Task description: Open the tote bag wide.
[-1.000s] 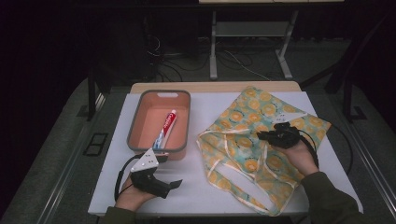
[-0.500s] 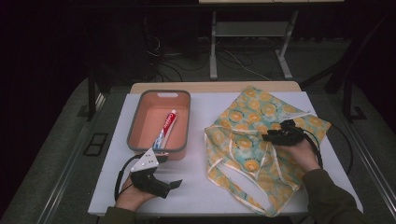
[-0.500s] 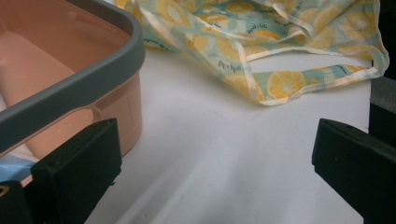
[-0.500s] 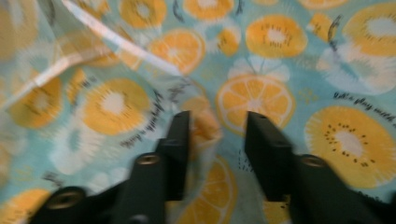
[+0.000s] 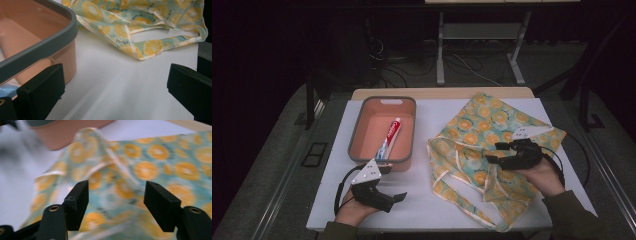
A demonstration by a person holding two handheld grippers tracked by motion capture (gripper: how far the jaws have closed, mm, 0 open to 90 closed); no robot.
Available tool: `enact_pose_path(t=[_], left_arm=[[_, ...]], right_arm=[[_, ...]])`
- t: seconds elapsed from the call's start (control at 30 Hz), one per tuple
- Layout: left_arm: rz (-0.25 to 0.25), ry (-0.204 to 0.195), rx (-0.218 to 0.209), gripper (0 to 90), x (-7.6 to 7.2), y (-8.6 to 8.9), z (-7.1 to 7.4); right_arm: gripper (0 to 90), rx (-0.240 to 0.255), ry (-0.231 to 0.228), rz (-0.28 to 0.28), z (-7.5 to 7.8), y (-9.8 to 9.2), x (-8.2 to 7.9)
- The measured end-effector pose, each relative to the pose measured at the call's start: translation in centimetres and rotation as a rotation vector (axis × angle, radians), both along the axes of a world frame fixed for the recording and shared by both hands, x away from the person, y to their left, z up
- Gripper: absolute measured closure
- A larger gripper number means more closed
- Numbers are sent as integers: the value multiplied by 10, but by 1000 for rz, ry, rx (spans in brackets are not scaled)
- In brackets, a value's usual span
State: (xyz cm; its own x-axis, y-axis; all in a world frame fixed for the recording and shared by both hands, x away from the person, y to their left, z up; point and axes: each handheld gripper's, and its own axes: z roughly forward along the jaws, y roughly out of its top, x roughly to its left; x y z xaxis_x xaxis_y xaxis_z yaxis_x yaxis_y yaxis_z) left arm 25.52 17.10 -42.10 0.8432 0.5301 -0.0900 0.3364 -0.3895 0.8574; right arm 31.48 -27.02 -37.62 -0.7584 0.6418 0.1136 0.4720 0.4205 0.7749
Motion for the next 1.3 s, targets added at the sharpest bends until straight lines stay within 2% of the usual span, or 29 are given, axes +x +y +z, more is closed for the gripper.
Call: enact_pose_path(t=[0.03, 0.13, 0.23, 0.3, 0.33, 0.53, 0.67, 0.87, 1.1, 1.2, 1.3], left_arm=[[-1, -1, 0, 0, 0, 0, 0], [-1, -1, 2, 0, 0, 0, 0], [-3, 0, 2, 0, 0, -1, 0], [-2, 1, 3, 0, 0, -1, 0], [-3, 1, 4, 0, 0, -1, 0], [-5, 4, 4, 0, 0, -2, -1], [-5, 5, 4, 0, 0, -2, -1], [-6, 6, 5, 0, 0, -2, -1], [-5, 4, 3, 1, 0, -2, -1], [-6, 5, 4, 1, 0, -2, -1], [-7, 4, 6, 1, 0, -2, -1]], right_arm=[[415, 4, 5, 32, 0, 6, -6], [560, -12, 23, 111, -1, 22, -21], [571, -53, 32, 165, -10, 37, -31], [566, -110, 31, 174, -20, 46, -33], [560, -121, 45, 178, -25, 49, -32], [510, -195, 106, 177, -54, 59, -20], [552, -225, 107, 165, -63, 60, -15], [578, -172, 112, 149, -61, 55, -12], [715, -190, 103, 135, -66, 55, -10], [746, -204, 87, 116, -66, 53, -8], [852, -208, 76, 97, -67, 49, -5]])
